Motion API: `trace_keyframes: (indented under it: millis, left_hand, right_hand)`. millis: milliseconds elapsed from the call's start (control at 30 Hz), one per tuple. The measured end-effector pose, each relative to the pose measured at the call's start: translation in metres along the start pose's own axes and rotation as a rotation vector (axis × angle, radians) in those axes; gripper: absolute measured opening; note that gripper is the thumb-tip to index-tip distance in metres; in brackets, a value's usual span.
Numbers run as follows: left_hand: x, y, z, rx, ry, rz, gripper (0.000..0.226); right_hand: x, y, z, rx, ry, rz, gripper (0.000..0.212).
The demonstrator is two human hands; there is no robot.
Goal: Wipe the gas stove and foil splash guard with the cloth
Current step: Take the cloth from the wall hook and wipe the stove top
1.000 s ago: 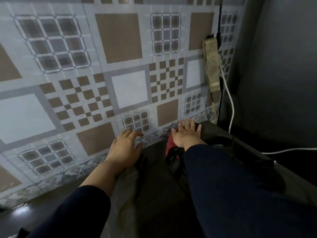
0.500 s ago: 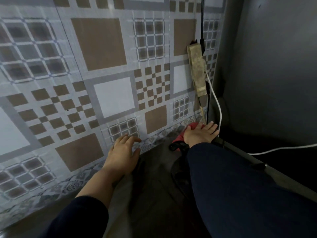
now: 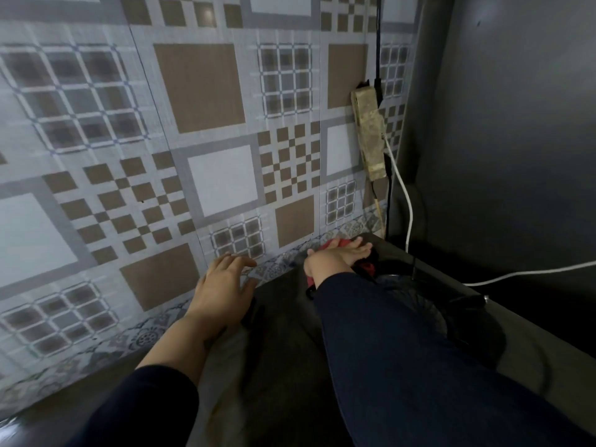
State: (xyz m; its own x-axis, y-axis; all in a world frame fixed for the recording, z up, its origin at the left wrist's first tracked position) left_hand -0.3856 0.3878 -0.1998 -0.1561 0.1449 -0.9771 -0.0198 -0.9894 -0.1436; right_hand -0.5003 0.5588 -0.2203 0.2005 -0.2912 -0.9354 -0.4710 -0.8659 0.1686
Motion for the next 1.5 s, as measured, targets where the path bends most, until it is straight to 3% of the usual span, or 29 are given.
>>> trace_keyframes:
  millis: [533,800,1200,1367,1500]
  left_hand:
    - [-0.018,0.021,-0.038,-0.116,0.022,0.046,0.038]
    - [-0.026,0.043,-0.071,-0.160,0.098,0.106,0.040]
    - [-0.050,0.041,-0.118,-0.246,0.094,0.156,0.039]
    - [-0.058,0.060,-0.134,-0.263,0.081,0.167,0.040]
    - [-0.058,0.087,-0.142,-0.324,0.093,0.171,0.039]
  right_hand:
    - [0.041,0.011,-0.091,-0.389,-0.002,-0.052,0.077]
    - [0.061,0.000,-0.138,-0.771,0.043,-0.042,0.066]
    - [0.085,-0.027,-0.215,-1.141,0.128,-0.196,0.058]
    - [0.060,-0.036,-0.205,-1.252,0.394,-0.135,0.055]
    - [0.062,-0.033,-0.194,-1.285,0.374,-0.202,0.057]
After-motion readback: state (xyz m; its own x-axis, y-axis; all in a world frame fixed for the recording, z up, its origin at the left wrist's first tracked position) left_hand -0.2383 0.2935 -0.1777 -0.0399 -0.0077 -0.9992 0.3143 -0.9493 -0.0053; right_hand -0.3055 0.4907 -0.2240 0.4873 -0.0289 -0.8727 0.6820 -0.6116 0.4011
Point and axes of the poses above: each hand's wrist, its own z-axis towards the middle knuckle, its own x-axis out of the palm, y = z × x, the point moved 1 cm from there along z, towards the middle knuckle, and after that the axes turned 14 degrees about z, right-handed, at the moved point
